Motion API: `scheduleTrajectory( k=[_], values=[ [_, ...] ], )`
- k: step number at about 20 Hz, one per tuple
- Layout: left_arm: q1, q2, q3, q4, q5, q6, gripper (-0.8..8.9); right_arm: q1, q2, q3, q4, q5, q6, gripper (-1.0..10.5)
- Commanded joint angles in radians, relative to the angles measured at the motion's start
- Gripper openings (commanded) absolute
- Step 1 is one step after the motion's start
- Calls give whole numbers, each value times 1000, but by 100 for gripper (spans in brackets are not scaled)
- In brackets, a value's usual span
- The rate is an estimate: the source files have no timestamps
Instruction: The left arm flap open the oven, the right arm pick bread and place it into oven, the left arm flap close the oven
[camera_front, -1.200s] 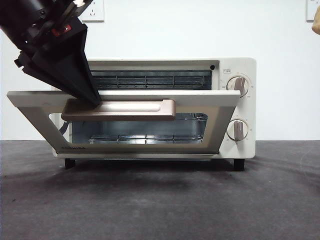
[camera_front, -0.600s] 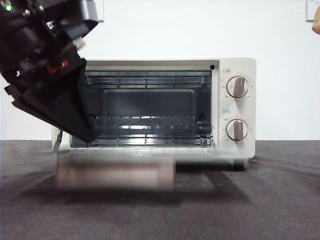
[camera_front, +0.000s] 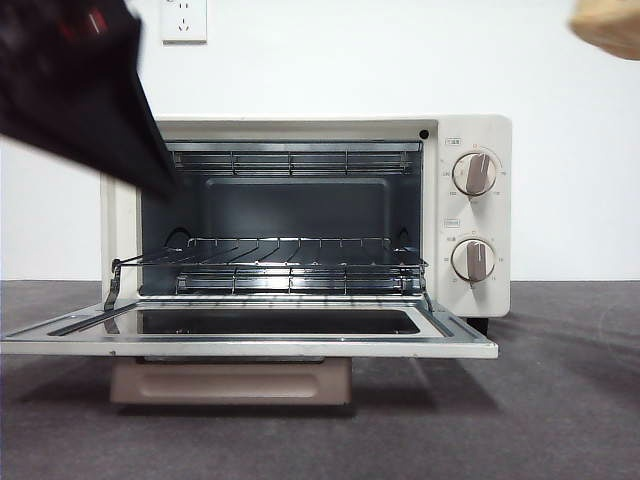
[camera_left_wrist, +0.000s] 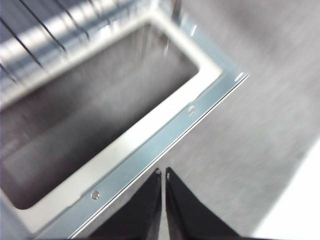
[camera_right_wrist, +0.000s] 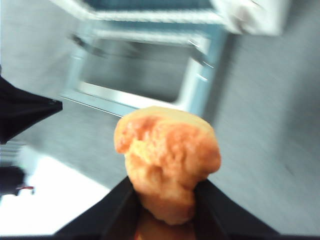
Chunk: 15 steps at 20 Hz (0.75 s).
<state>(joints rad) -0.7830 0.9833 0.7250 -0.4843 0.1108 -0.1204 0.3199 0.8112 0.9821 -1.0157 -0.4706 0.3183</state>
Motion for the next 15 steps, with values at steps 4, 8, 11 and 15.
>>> scheduleTrajectory(
  k=[4,8,11,15],
  values=[
    [-9,-226,57,-66,5,-62,16,182,145,16,218,47,111,126],
    [-9,-349,108,-161,-6,-74,16,336,292,16,447,219,200,126],
    [-9,-406,133,-216,-8,-84,16,386,406,16,633,236,259,126],
    [-9,-447,137,-240,-8,-109,16,394,557,16,824,239,325,126]
  ],
)
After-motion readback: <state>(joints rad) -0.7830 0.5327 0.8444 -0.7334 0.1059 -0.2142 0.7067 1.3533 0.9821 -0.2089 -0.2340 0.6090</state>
